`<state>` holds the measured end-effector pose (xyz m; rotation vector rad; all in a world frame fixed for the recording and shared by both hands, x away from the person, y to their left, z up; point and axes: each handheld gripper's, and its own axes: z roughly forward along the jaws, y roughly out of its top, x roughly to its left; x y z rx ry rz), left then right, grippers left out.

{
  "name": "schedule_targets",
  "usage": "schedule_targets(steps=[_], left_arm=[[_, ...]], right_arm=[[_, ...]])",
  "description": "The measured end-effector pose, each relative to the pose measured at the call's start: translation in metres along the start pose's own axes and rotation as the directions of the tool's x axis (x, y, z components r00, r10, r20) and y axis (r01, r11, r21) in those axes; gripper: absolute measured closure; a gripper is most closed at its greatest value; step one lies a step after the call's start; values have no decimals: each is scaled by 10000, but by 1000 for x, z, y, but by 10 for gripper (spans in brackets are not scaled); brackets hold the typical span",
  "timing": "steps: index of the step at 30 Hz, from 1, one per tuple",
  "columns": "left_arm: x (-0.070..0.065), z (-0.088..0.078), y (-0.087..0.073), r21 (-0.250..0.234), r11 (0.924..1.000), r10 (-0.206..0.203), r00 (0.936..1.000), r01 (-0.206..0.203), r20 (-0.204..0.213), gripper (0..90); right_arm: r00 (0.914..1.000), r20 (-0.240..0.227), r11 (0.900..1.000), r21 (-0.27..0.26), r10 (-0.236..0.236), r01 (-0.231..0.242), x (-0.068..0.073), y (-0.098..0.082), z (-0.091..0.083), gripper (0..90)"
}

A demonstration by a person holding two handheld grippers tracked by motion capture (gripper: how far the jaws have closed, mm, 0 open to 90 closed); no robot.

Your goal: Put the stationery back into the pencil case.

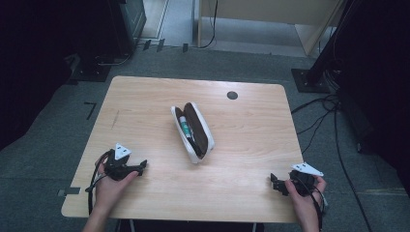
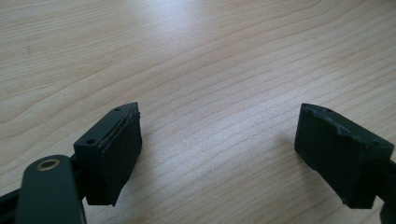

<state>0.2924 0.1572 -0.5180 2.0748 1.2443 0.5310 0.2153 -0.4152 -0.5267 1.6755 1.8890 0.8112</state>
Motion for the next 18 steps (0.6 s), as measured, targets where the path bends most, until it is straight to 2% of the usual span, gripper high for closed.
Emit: schedule_targets(steps=[18], left_arm=[[0,0,0,1,10000,-29,10000,29,-21,152]], right_arm=[[10000,-39,10000,-1,-59,59,-2,-3,-3,0]])
